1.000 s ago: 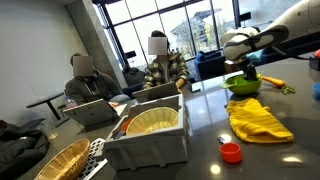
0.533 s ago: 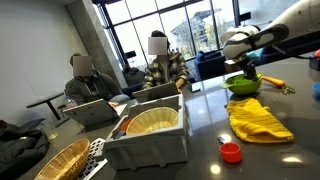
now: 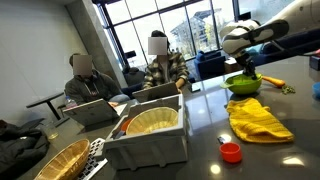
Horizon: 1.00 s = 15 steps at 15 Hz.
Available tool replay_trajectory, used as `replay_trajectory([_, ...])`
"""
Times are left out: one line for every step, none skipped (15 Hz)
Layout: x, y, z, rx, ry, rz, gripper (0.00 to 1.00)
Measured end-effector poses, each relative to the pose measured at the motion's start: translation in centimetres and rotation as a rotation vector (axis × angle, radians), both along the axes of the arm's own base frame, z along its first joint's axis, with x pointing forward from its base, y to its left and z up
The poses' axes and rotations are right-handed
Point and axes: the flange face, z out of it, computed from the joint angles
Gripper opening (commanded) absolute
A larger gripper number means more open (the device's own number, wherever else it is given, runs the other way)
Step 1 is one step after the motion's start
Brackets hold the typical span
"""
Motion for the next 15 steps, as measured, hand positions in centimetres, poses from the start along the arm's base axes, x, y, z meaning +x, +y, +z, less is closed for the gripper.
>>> replay_trajectory([-0.2, 0.1, 0.4, 0.003, 0.003, -0.004, 0.43])
replay_trajectory([-0.3, 0.3, 0.7, 0.006, 0.007, -0.006, 0.49])
replay_trajectory([-0.4, 0.4, 0.9, 0.008, 0.011, -0.008, 0.57])
replay_trajectory([-0.5, 0.5, 0.9, 0.011, 0.015, -0.009, 0.63])
replay_trajectory([-0.7, 0.7, 0.8, 0.013, 0.02, -0.01, 0.69])
replay_trajectory([-0.8, 0.9, 0.6, 0.015, 0.026, -0.009, 0.77])
replay_trajectory([-0.9, 1.1, 0.4, 0.017, 0.032, -0.008, 0.83])
replay_trajectory([-1.0, 1.3, 0.0, 0.017, 0.037, -0.006, 0.91])
replay_trajectory([-1.1, 1.6, -0.4, 0.019, 0.043, -0.004, 0.97])
replay_trajectory([-1.2, 1.8, -0.9, 0.02, 0.049, -0.001, 1.0])
replay_trajectory([-1.3, 2.0, -1.3, 0.021, 0.055, 0.001, 1.0])
replay_trajectory([-1.4, 2.2, -1.8, 0.022, 0.06, 0.002, 1.0])
replay_trajectory([-1.4, 2.3, -2.2, 0.022, 0.063, 0.005, 1.0])
replay_trajectory([-1.4, 2.4, -2.4, 0.021, 0.068, 0.005, 1.0])
replay_trajectory([-1.5, 2.4, -2.6, 0.022, 0.072, 0.005, 1.0])
